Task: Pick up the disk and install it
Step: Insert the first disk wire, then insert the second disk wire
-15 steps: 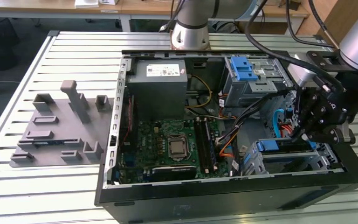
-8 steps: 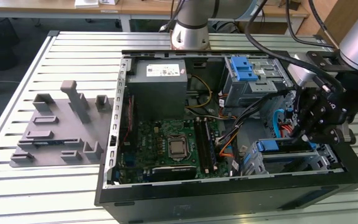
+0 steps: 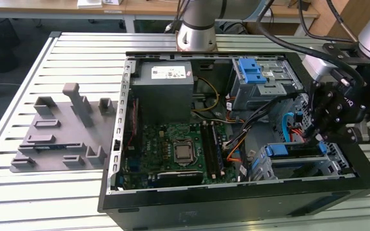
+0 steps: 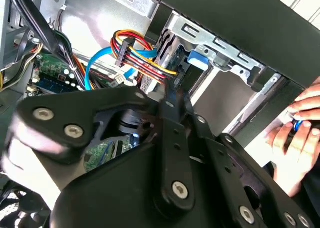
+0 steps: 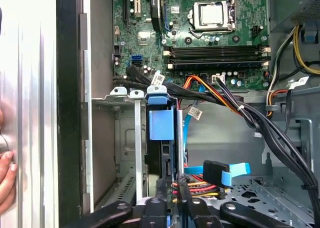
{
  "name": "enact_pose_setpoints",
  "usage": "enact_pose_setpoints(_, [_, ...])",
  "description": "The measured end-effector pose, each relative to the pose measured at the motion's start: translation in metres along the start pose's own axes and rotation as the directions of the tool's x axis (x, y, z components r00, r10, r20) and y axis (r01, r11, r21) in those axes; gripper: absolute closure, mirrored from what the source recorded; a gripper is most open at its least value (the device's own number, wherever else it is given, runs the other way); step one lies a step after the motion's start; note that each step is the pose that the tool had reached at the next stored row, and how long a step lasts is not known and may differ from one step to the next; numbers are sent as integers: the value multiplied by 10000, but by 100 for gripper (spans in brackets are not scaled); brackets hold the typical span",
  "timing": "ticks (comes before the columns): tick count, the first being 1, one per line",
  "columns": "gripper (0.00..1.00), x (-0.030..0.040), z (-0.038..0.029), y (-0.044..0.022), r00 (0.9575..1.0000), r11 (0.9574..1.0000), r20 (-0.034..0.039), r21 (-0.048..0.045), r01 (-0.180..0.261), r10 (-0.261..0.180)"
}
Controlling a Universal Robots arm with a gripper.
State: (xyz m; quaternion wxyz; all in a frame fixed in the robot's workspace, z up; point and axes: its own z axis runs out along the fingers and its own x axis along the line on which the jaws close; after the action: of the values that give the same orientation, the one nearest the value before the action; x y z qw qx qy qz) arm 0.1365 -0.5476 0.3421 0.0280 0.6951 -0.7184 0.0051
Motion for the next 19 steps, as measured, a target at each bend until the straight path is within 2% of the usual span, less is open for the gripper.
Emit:
enact_pose_setpoints(1, [78, 0, 0, 0, 10000, 10000, 3, 0, 0, 0])
enact_pose_setpoints(3, [89, 0, 0, 0, 10000, 10000, 4, -1, 0, 0])
enact_pose_setpoints(19, [89, 0, -7, 4, 10000, 10000, 0, 0, 1, -1])
